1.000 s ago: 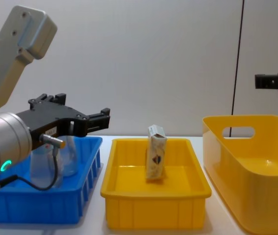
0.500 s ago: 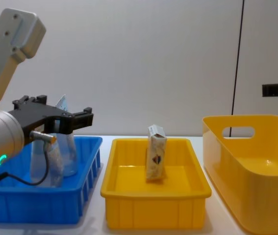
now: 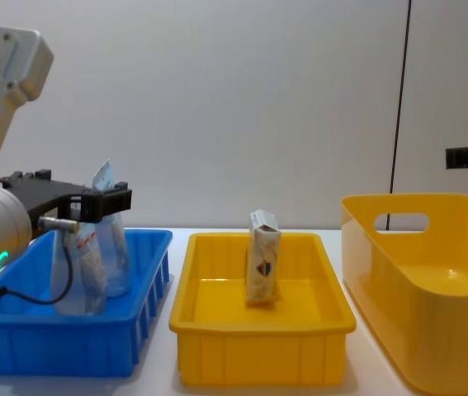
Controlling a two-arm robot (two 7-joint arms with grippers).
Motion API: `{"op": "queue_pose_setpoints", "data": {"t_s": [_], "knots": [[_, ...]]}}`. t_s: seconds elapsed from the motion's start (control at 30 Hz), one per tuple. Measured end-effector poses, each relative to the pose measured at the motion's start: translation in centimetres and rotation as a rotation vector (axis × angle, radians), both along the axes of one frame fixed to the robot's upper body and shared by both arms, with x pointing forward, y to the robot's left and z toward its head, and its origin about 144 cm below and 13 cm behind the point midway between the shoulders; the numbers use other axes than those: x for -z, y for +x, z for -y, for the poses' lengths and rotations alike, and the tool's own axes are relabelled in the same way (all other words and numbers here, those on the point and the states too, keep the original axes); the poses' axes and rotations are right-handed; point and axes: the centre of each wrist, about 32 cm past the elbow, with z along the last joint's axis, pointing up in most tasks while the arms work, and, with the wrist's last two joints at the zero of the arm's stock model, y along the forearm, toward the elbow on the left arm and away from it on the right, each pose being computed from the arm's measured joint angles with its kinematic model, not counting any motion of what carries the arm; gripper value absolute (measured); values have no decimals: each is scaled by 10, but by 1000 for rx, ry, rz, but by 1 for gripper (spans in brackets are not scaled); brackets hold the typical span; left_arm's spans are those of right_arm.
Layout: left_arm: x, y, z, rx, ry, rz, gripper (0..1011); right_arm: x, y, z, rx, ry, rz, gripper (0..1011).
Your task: Bimanual collaborative sorting of washing and personal care products
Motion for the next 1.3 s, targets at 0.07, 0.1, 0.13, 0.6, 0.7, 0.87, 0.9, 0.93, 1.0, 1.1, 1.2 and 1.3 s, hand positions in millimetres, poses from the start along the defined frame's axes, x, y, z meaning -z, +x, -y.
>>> {"op": "queue_pose_setpoints", "data": {"t_s": [0.07, 0.1, 0.13, 0.6, 0.7, 0.87, 0.9, 0.93, 1.0, 1.1, 1.2, 1.3], "knots": [[1, 3, 0, -9, -14, -11, 1001, 0, 0, 0, 1, 0, -2, 1004], [1, 3, 0, -12, -16, -16, 1001, 0, 0, 0, 2, 1, -3, 1004], [2, 4, -1, -16, -21, -21, 1001, 0, 0, 0, 3, 1, -4, 1004], [13, 16, -5, -50, -84, -91, 1001, 0, 0, 0, 8, 2, -10, 1004], [15, 18, -5, -53, -92, -100, 1001, -1, 0, 0, 9, 2, -10, 1004], [19, 22, -5, -57, -109, -117, 970, -1, 0, 0, 10, 2, -11, 1004], [20, 22, -5, -58, -112, -119, 962, -1, 0, -1, 10, 2, -11, 1004], [21, 23, -5, -59, -117, -123, 930, -1, 0, -1, 10, 2, -11, 1004], [22, 25, -4, -61, -126, -126, 886, -1, 0, -1, 10, 2, -11, 1004], [25, 27, -4, -63, -135, -131, 808, -1, 0, -1, 10, 2, -12, 1004], [27, 30, -4, -64, -145, -133, 688, -1, 0, -1, 10, 3, -12, 1004], [30, 33, -3, -66, -155, -135, 630, -1, 0, -1, 10, 3, -12, 1004]]}}
